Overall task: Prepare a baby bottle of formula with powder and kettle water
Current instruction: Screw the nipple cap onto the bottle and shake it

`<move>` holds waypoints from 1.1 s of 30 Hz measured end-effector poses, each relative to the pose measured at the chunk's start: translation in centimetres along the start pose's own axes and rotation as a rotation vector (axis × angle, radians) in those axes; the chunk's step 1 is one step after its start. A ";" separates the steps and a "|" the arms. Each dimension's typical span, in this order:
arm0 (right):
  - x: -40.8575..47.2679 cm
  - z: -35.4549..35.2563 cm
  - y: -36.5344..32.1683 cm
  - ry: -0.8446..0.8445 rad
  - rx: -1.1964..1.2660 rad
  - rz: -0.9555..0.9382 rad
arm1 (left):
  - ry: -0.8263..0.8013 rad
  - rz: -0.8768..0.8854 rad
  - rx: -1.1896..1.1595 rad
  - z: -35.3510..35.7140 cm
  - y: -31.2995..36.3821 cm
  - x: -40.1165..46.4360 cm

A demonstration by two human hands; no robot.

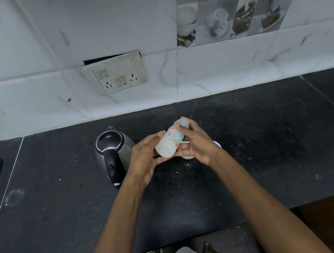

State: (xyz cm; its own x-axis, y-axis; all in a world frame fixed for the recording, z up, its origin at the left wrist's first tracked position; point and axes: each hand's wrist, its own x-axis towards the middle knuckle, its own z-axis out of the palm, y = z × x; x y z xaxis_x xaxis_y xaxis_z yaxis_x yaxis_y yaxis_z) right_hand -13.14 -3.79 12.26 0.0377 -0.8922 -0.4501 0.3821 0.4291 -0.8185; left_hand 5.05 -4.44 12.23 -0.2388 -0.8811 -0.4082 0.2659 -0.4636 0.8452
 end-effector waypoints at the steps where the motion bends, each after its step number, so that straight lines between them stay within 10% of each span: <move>1: 0.0 0.1 -0.3 0.000 -0.020 -0.044 | -0.019 0.001 -0.006 -0.1 0.0 0.1; 10: -0.1 0.9 -2.4 -0.025 -0.330 -0.337 | -0.173 0.140 0.130 -0.7 -0.5 0.9; 24: 2.0 0.2 -1.3 -0.182 -0.535 -0.256 | -0.190 0.159 0.075 -1.8 -1.1 2.5; 33: 4.8 0.7 2.1 0.057 -0.833 -0.363 | -0.047 0.077 0.183 -3.8 -3.3 3.5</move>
State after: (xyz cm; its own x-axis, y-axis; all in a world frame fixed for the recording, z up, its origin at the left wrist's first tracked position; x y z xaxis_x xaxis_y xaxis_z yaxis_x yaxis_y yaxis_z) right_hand -11.50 -7.22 8.61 -0.0091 -0.9935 -0.1132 -0.4300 0.1061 -0.8966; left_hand 6.87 -6.36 6.67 -0.2691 -0.9060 -0.3268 0.1121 -0.3665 0.9236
